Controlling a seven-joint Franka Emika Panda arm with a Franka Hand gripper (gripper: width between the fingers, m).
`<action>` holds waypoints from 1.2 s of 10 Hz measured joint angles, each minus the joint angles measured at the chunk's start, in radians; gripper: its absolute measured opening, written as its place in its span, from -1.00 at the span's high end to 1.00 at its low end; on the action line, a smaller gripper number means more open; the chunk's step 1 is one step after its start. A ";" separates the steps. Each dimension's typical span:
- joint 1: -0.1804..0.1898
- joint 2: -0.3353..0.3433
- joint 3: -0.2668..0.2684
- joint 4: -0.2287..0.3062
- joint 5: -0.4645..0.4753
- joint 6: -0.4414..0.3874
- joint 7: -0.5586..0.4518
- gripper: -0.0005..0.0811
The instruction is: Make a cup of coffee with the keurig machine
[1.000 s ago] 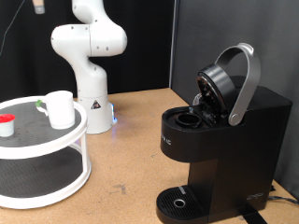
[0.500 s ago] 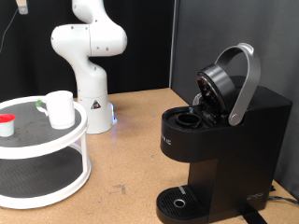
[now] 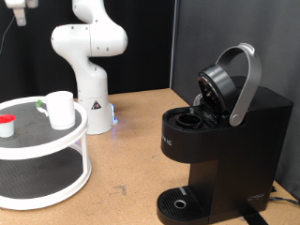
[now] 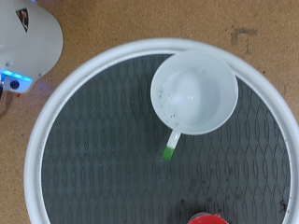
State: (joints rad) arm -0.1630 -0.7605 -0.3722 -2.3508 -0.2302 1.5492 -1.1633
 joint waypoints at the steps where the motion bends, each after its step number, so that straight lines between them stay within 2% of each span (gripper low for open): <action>1: 0.000 0.005 -0.013 -0.028 -0.022 0.038 0.000 -0.99; 3: -0.002 0.023 -0.047 -0.092 -0.056 0.145 0.000 -0.99; 6: -0.007 0.067 -0.091 -0.194 -0.091 0.349 0.029 -0.99; 7: -0.013 0.087 -0.093 -0.209 -0.100 0.391 0.049 -0.99; 10: -0.012 0.086 -0.107 -0.213 -0.097 0.391 0.021 -0.99; 12: -0.012 0.095 -0.130 -0.237 -0.098 0.455 0.020 -0.99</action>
State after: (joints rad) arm -0.1752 -0.6659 -0.5022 -2.5881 -0.3280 2.0039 -1.1433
